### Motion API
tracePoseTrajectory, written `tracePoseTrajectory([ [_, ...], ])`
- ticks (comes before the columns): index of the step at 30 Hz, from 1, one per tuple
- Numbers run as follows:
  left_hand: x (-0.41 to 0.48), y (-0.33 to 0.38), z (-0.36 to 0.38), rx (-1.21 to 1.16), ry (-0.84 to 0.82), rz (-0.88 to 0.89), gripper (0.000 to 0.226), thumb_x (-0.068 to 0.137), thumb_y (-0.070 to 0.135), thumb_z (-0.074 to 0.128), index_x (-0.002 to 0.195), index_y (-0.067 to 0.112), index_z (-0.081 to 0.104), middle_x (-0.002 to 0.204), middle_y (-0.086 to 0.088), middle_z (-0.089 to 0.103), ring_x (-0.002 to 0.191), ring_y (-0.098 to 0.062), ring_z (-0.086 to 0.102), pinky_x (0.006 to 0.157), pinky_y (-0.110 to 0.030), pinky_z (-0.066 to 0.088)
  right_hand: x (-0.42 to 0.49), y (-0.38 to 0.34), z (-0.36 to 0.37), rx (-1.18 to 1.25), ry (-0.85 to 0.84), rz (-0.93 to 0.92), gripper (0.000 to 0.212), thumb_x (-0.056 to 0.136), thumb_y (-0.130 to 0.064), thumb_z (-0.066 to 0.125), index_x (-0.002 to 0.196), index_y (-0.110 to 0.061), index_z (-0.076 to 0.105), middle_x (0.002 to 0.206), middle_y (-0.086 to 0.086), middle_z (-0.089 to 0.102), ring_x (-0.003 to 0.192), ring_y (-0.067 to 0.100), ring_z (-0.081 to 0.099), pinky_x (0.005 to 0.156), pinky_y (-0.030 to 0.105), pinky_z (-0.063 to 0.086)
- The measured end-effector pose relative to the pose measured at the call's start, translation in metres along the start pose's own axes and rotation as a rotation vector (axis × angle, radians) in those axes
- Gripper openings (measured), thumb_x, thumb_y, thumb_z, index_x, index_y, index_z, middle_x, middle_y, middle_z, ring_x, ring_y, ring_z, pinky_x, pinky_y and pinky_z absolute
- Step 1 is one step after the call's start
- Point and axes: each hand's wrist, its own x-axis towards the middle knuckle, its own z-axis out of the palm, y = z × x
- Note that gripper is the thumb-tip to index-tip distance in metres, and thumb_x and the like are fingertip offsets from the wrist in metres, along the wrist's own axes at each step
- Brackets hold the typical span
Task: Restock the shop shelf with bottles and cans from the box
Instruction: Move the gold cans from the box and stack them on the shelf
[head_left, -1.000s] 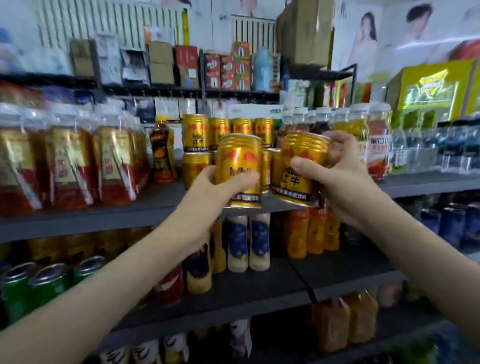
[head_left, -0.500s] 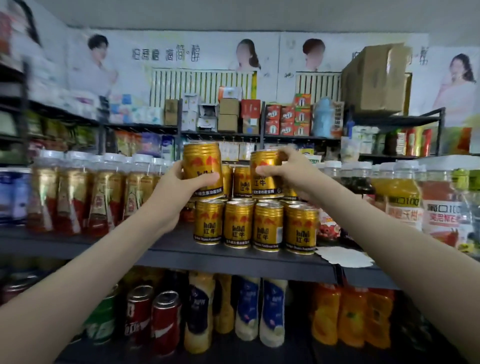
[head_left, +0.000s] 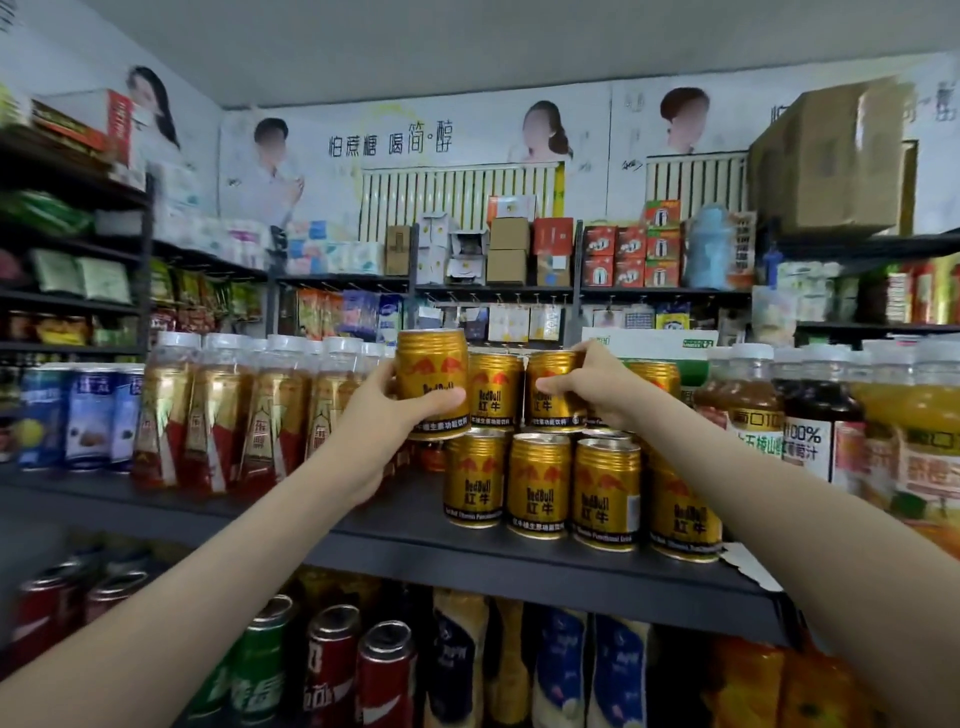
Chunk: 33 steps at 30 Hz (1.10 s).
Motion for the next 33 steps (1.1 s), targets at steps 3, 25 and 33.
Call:
tracePoseTrajectory([
  [3, 0.004, -0.006, -0.001, -0.004, -0.024, -0.021, 0.047, 0.071, 0.019, 0.081, 0.109, 0.032, 0.056, 0.109, 0.007, 0.066, 0.103, -0.011, 0.061, 0.08, -0.026, 0.048, 0.005, -0.001, -0.002, -0.073, -0.041, 0.005, 0.07, 0.077, -0.013, 0.077, 0.134, -0.014, 0.035, 0.114, 0.012, 0.057, 0.105, 0.029, 0.057, 0.097, 0.048, 0.048],
  [25, 0.013, -0.014, 0.008, -0.013, -0.062, -0.03, 0.055, 0.069, 0.022, 0.083, 0.117, 0.027, 0.057, 0.112, 0.005, 0.067, 0.106, -0.016, 0.062, 0.096, -0.042, 0.049, -0.009, -0.008, -0.004, -0.616, 0.047, -0.232, 0.09, 0.08, -0.044, 0.072, 0.15, -0.014, 0.023, 0.153, 0.01, 0.028, 0.139, 0.028, 0.03, 0.112, 0.046, 0.032],
  [33, 0.012, -0.006, 0.05, 0.138, -0.185, 0.138, 0.056, 0.063, 0.033, 0.086, 0.113, 0.029, 0.061, 0.107, 0.009, 0.068, 0.103, -0.01, 0.063, 0.089, -0.033, 0.053, -0.079, -0.035, 0.005, -0.104, -0.303, -0.284, 0.059, 0.069, -0.048, 0.071, 0.121, -0.025, 0.055, 0.114, -0.002, 0.066, 0.106, 0.015, 0.063, 0.09, 0.028, 0.051],
])
